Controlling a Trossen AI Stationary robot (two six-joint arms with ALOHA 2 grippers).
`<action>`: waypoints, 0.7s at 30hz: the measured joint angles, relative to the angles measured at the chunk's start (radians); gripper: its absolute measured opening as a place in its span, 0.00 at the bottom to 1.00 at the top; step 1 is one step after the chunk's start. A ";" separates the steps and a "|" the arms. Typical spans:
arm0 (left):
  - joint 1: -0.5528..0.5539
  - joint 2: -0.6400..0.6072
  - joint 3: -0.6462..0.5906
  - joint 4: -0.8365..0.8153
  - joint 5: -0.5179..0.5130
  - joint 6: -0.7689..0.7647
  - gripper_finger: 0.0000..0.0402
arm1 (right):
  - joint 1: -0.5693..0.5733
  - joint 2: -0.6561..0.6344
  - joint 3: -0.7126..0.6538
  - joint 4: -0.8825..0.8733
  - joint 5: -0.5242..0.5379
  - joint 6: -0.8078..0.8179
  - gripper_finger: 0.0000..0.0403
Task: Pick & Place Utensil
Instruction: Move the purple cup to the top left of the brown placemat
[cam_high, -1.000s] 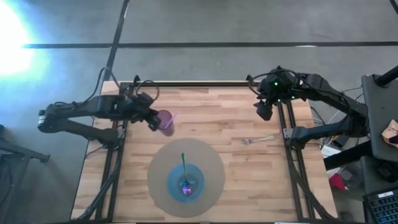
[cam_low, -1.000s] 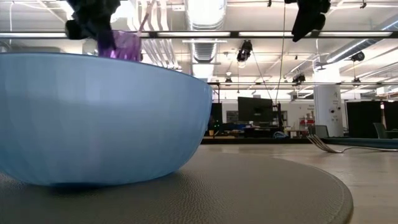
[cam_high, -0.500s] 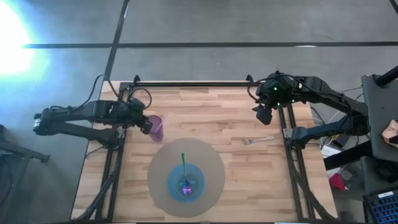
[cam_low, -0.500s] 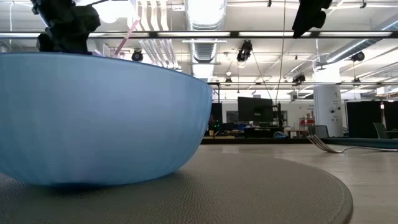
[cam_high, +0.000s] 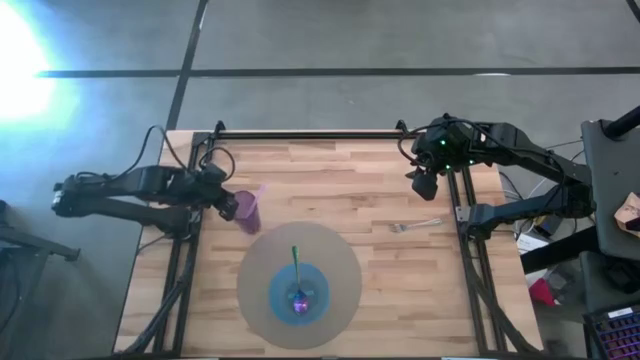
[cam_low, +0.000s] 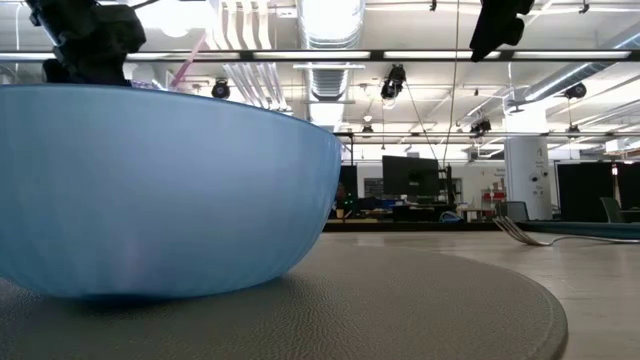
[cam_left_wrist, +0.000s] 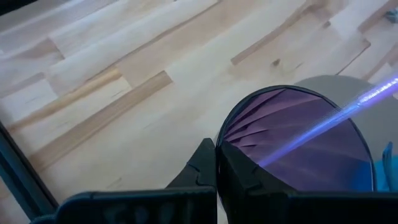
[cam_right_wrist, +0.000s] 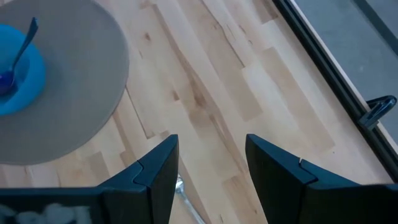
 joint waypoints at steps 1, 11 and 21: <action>-0.010 -0.004 -0.003 -0.001 -0.004 -0.002 0.00 | 0.000 0.000 0.000 0.000 0.000 0.000 0.45; -0.085 -0.045 -0.077 -0.001 -0.088 -0.070 0.00 | 0.000 0.000 0.000 0.000 0.000 0.000 0.45; -0.086 -0.054 -0.121 0.005 -0.116 -0.070 0.00 | 0.000 0.000 0.000 0.000 0.000 0.000 0.45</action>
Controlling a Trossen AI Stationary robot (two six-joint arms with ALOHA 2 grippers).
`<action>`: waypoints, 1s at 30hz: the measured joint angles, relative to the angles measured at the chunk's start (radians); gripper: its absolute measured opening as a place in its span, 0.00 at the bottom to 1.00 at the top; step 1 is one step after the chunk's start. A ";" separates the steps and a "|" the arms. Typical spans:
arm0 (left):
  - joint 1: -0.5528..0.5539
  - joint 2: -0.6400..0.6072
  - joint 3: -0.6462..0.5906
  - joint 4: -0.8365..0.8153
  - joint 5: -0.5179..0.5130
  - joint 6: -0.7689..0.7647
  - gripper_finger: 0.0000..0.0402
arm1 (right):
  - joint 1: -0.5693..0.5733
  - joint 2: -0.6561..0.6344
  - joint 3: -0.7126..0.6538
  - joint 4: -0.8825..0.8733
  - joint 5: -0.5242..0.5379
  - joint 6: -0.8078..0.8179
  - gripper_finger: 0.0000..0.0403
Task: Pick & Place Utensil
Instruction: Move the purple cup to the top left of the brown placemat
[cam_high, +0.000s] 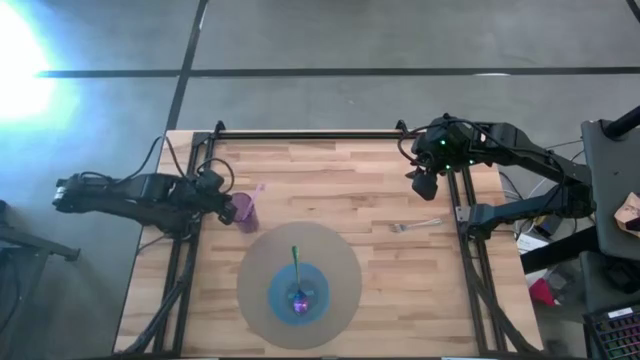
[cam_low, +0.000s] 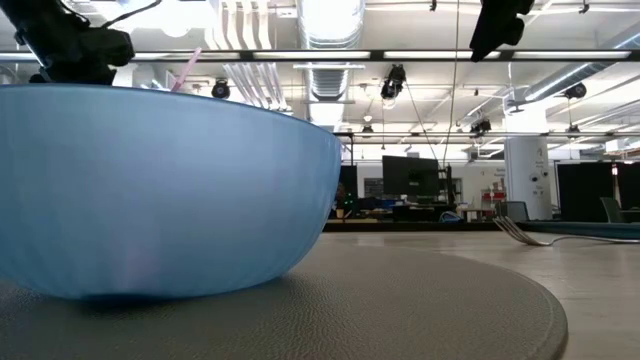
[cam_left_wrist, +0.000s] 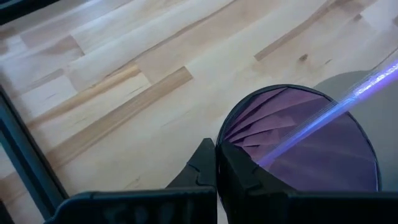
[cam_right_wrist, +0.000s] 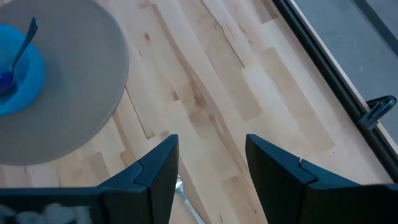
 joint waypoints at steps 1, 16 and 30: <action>0.000 0.000 -0.005 0.002 -0.001 0.000 0.00 | 0.000 0.000 0.000 0.000 0.000 0.000 0.45; 0.000 0.002 -0.009 0.001 0.009 -0.003 0.05 | 0.000 0.000 0.000 0.000 0.000 0.000 0.45; 0.000 0.004 -0.009 0.001 0.040 0.000 0.13 | 0.000 0.000 0.000 0.000 0.000 0.000 0.45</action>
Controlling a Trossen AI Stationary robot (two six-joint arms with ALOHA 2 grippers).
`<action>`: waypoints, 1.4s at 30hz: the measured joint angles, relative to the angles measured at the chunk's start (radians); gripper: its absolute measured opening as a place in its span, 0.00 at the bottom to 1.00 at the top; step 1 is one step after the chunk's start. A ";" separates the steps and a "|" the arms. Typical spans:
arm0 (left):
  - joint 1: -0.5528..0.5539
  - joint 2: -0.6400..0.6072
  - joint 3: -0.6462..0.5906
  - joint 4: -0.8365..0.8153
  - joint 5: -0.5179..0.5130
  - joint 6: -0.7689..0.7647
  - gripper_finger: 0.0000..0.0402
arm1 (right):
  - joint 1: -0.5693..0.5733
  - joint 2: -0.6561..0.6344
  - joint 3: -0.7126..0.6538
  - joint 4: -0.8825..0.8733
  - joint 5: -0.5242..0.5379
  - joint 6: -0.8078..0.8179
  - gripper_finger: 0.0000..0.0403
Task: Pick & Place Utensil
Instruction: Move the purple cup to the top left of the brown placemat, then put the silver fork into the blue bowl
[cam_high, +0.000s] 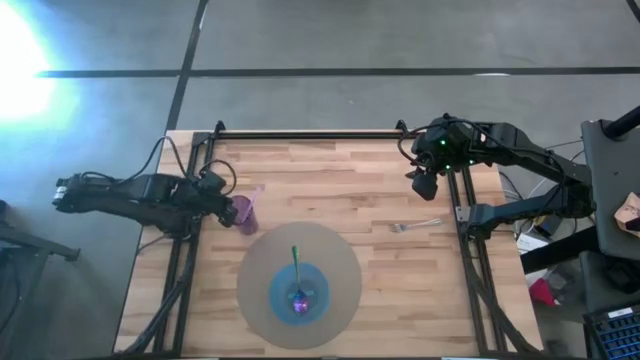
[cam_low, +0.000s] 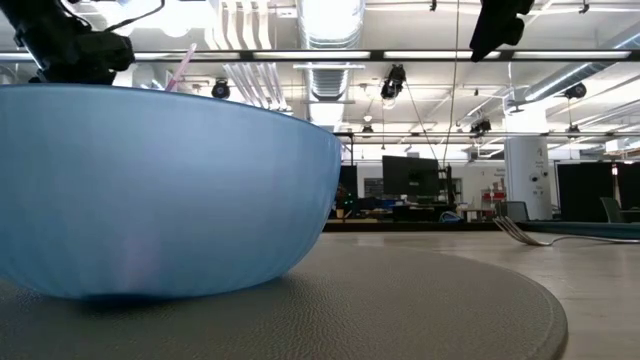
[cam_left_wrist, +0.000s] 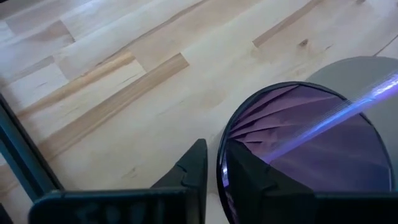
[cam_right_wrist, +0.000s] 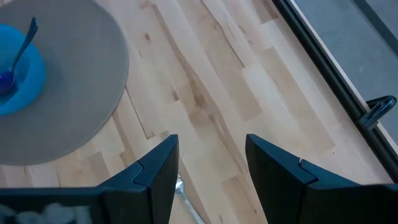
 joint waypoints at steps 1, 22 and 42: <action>0.000 0.000 0.000 0.000 -0.001 0.000 0.14 | 0.000 0.000 0.000 0.000 0.000 0.000 0.45; 0.000 -0.008 0.132 0.001 -0.001 0.067 0.33 | 0.000 0.000 0.000 -0.001 -0.001 0.000 0.45; -0.017 0.016 0.280 0.381 0.098 0.422 0.34 | 0.102 0.001 -0.184 -0.017 -0.001 -0.004 0.45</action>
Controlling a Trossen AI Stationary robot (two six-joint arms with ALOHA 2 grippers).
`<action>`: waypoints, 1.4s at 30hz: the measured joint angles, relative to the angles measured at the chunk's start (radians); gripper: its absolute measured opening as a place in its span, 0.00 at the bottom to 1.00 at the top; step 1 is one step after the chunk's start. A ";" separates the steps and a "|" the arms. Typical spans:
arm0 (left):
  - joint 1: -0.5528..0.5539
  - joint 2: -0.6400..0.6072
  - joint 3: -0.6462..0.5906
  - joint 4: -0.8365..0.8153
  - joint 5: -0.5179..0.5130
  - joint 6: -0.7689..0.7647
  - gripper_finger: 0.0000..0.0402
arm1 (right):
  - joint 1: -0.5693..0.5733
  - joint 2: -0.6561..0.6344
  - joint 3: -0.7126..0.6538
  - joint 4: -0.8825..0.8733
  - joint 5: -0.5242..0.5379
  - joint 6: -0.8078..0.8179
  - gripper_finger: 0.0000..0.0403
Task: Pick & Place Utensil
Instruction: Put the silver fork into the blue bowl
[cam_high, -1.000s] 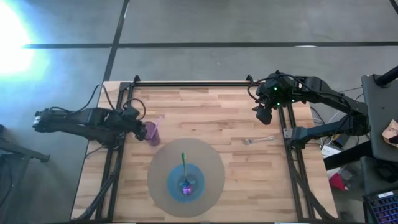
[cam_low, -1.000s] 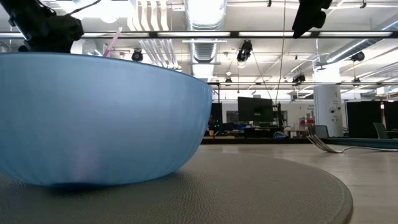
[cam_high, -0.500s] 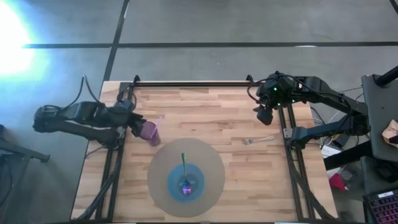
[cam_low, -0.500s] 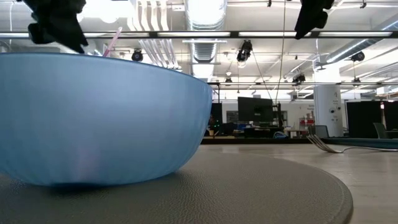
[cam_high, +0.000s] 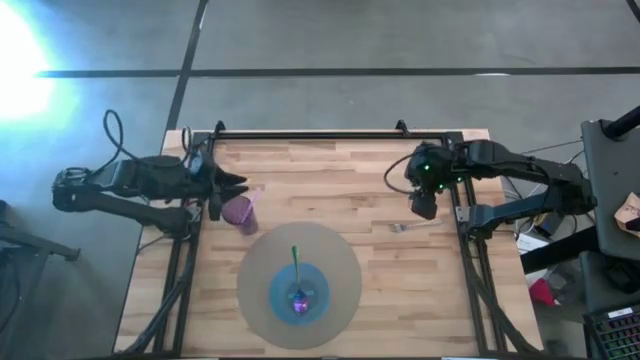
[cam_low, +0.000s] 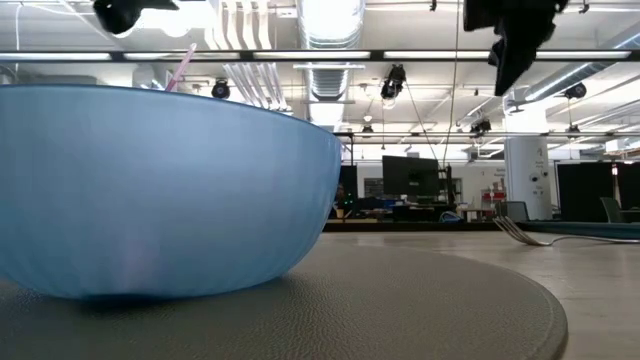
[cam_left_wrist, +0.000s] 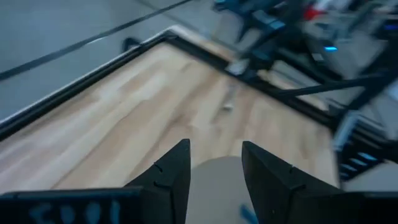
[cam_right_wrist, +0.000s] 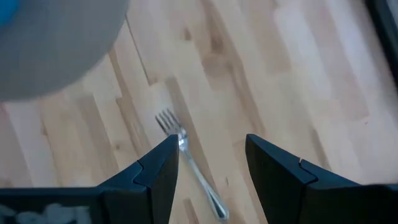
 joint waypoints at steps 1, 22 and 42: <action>-0.004 0.005 0.000 0.026 0.021 0.016 0.34 | 0.006 0.000 -0.020 0.002 0.000 -0.005 0.45; -0.244 0.215 0.000 0.228 0.103 0.137 0.34 | 0.028 0.008 -0.288 0.122 -0.027 -0.104 0.45; -0.370 0.389 -0.001 0.294 0.099 0.125 0.34 | 0.099 0.278 -0.342 0.183 -0.026 -0.165 0.45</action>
